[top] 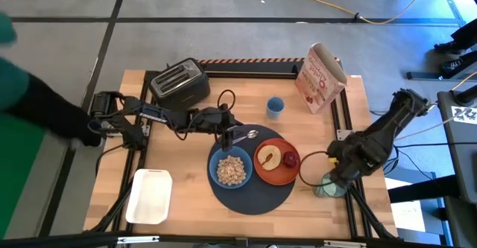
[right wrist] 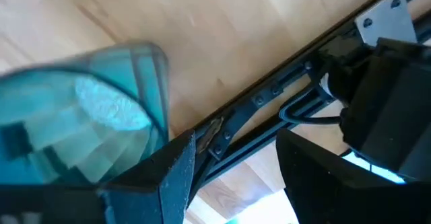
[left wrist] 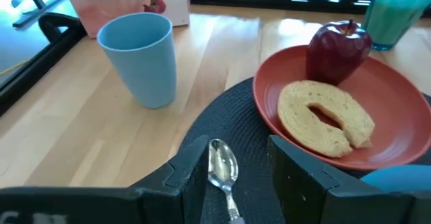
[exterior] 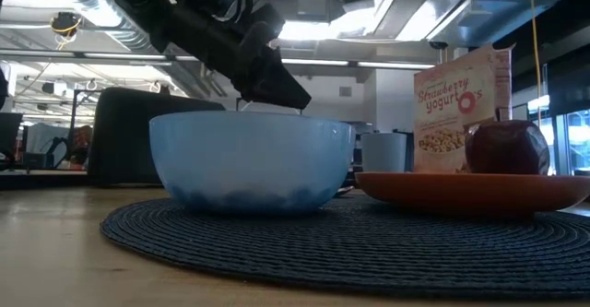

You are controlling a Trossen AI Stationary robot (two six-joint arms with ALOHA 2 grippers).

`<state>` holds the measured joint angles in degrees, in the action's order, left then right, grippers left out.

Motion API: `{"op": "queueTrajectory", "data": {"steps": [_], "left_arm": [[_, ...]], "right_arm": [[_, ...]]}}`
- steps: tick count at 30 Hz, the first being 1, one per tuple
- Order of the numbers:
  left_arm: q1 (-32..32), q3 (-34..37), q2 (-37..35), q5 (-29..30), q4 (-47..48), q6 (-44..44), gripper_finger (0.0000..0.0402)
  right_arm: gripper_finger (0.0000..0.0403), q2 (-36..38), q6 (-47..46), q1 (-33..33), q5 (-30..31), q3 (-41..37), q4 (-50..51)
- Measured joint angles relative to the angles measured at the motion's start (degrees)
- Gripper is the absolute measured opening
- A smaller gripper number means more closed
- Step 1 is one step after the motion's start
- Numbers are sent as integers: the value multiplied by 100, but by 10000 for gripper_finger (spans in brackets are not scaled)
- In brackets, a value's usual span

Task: Arrange a breakfast setting
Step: Put the blue cup on the top right of the placemat

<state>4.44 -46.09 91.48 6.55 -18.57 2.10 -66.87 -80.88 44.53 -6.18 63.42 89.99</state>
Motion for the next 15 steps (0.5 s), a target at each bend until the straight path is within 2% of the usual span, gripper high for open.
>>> {"op": "queueTrajectory", "data": {"steps": [9, 15], "left_arm": [[200, 0, 0, 10, -42, 79, 147], [246, 0, 0, 9, -43, 86, 147]], "right_arm": [[200, 2, -184, 397, 61, 170, 2], [200, 4, -160, 387, 68, 431, -18]]}}
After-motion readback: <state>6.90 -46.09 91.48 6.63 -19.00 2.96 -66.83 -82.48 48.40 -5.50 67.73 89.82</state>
